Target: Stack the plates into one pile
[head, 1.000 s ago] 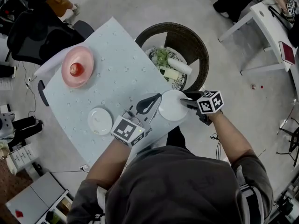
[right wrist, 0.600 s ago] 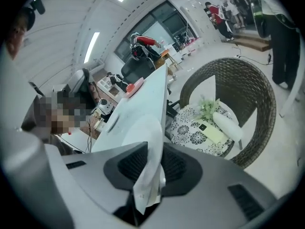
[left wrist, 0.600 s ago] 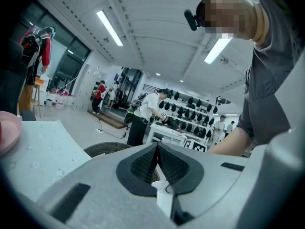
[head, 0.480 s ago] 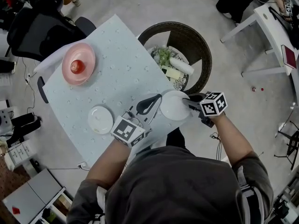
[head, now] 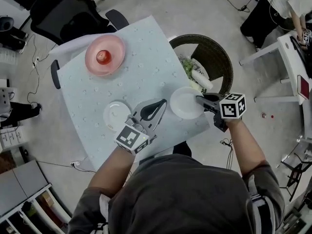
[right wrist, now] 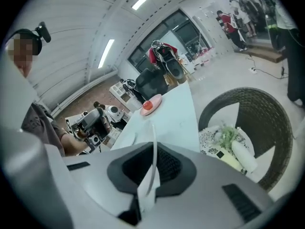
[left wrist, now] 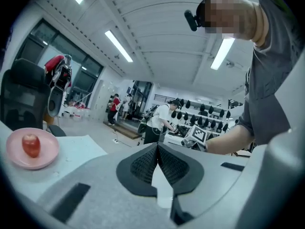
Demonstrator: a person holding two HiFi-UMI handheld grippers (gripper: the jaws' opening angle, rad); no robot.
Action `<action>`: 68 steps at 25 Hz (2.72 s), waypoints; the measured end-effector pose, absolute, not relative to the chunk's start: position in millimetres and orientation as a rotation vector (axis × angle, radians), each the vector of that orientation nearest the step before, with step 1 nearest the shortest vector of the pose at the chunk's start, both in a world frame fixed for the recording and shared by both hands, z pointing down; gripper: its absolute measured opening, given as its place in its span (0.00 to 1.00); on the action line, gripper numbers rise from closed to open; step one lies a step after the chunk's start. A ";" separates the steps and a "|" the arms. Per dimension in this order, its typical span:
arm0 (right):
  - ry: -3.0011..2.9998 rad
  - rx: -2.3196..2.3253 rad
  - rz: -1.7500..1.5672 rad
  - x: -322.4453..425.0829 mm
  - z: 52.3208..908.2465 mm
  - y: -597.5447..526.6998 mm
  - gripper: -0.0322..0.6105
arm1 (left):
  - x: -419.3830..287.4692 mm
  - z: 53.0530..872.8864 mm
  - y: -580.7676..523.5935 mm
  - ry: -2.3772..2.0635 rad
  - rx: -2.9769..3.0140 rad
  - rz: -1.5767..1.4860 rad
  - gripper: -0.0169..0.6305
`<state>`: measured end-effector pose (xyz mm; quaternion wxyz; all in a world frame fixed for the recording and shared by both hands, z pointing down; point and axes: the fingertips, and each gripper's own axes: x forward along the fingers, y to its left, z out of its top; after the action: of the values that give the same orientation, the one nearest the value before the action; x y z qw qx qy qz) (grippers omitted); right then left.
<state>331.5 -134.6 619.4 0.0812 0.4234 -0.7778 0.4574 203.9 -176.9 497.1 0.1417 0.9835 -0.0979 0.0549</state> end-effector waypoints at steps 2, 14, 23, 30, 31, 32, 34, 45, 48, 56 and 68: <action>-2.350 1.218 1.336 311.1 610.6 -153.8 0.06 | 176.7 491.2 -185.9 -0.359 2.840 0.139 0.04; -2.420 0.886 1.239 139.4 596.1 -240.0 0.06 | -27.6 474.5 -213.2 -0.864 2.744 0.079 0.04; -2.365 0.710 1.281 15.7 632.8 -263.3 0.06 | -161.4 488.3 -202.0 -1.115 2.616 0.049 0.04; -2.274 0.695 1.257 -24.7 674.4 -262.1 0.07 | -224.5 503.2 -190.2 -1.220 2.546 0.028 0.04; -2.261 0.716 1.240 -24.2 680.2 -263.7 0.08 | -229.6 504.7 -188.9 -1.228 2.537 0.022 0.04; -2.244 0.745 1.197 -21.7 686.5 -265.8 0.10 | -233.8 505.9 -187.7 -1.234 2.530 0.016 0.04; -2.199 0.803 1.062 -14.7 698.7 -270.0 0.16 | -239.7 507.8 -185.1 -1.243 2.519 0.008 0.04; -2.123 0.916 0.683 -8.6 702.8 -276.6 0.34 | -234.6 508.9 -179.5 -1.234 2.513 0.015 0.04; -2.162 0.928 0.691 -4.8 689.9 -278.8 0.34 | -224.0 507.5 -180.8 -1.216 2.521 0.016 0.04; -2.281 0.995 0.695 16.5 637.1 -278.5 0.33 | -191.2 489.3 -189.1 -1.160 2.576 0.027 0.04; -2.499 1.136 0.535 86.2 463.7 -266.9 0.28 | -144.8 382.0 -221.4 -1.167 2.713 -0.045 0.04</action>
<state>86.2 -266.9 463.7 0.1716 0.4003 -0.8803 0.1884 -144.8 -221.4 382.0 0.0938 0.9145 -0.3933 -0.0152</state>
